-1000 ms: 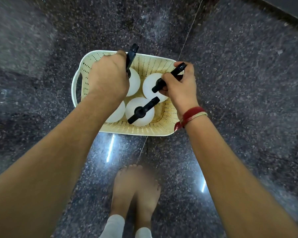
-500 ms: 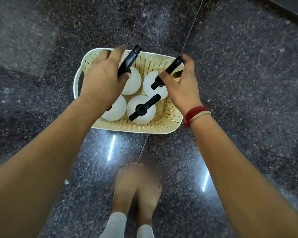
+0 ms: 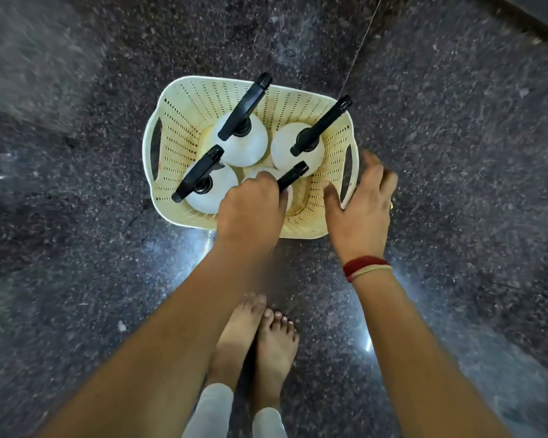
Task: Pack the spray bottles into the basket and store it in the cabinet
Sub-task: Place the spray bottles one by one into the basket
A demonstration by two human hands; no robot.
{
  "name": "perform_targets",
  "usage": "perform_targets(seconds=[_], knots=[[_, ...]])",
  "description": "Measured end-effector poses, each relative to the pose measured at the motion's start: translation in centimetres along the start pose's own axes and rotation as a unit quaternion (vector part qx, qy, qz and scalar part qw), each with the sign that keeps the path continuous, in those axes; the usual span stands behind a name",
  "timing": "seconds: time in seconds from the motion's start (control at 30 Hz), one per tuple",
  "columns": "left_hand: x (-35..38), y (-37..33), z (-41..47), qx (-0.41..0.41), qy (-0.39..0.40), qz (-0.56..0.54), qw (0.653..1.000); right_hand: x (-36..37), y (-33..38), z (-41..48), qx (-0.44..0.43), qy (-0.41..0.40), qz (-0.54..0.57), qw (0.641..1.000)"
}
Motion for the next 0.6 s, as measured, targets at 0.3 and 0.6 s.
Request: perform_targets(seconds=[0.3,0.6], knots=[[-0.8,0.7,0.1,-0.016,0.044,-0.026,0.999,1.4,-0.2,0.4,0.004,0.004,0.027,1.000],[-8.5,11.0,0.9,0.006,-0.311,-0.189,0.931,3.1,-2.5,1.7,0.288,0.140,0.301,0.898]])
Point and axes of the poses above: each hand's wrist, its own z-axis towards the middle knuckle, its own x-axis out of the palm, y = z × x, the point moved 3 cm from there along z, towards the middle knuckle, and after that the axes turned 1 degree about -z, right-handed, at the moved point
